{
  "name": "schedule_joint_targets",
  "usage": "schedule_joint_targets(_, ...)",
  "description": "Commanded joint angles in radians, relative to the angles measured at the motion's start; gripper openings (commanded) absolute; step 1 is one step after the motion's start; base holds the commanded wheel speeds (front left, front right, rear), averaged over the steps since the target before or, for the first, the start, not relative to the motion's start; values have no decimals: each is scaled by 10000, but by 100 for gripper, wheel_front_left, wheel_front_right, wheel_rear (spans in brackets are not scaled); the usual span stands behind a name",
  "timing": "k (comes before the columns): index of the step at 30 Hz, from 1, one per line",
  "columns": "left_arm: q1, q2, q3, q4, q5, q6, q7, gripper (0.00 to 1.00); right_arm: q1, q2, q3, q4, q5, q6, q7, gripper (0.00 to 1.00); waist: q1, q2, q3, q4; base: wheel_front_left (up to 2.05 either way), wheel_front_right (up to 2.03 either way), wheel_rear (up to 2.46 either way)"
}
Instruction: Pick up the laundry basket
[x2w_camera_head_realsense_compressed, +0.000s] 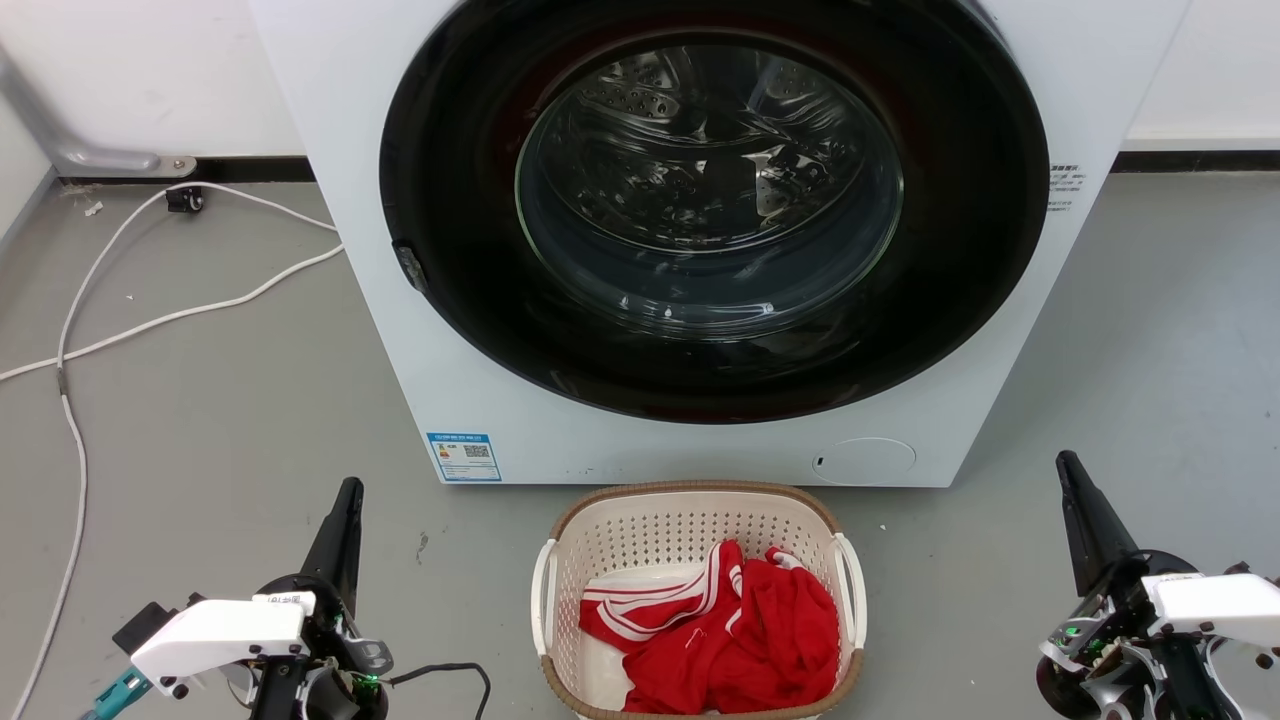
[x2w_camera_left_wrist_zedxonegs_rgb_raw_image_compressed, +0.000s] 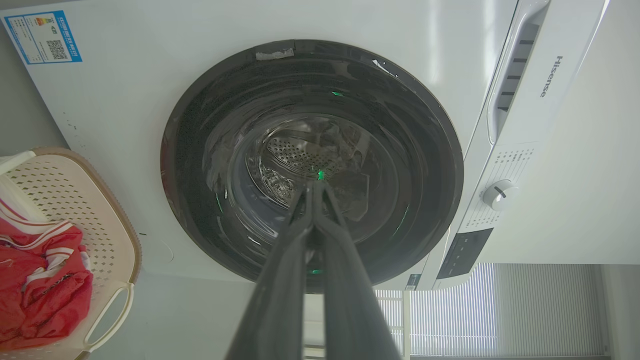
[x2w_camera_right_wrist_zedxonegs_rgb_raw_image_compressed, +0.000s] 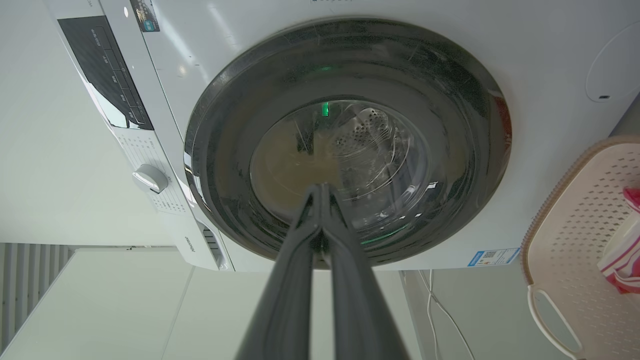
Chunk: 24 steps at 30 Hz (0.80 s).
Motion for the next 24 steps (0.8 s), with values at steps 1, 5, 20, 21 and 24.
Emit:
schedule_joint_targets(1, -109, -6, 24, 16, 42, -33, 19, 0, -119, 44, -16, 11, -67, 4, 14, 0, 0, 0, 0, 0, 0, 0, 0)
schedule_joint_targets(5, -110, -15, 33, 15, 47, -33, 29, 0, -120, 46, -18, 11, -70, 4, 16, 0, 0, 0, 0, 0, 0, 0, 0)
schedule_joint_targets(20, -114, -32, 61, 17, 82, -33, 58, 0, -122, 53, -28, 12, -49, 4, 28, 0, 0, 0, 0, 0, 0, 0, 0)
schedule_joint_targets(21, -114, -33, 62, 17, 85, -33, 61, 0, -122, 53, -27, 12, -52, 4, 29, 0, 0, 0, 0, 0, 0, 0, 0)
schedule_joint_targets(24, -115, -34, 68, 17, 89, -33, 67, 0, -122, 54, -30, 10, -52, 4, 31, 0, 0, 0, 0, 0, 0, 0, 0)
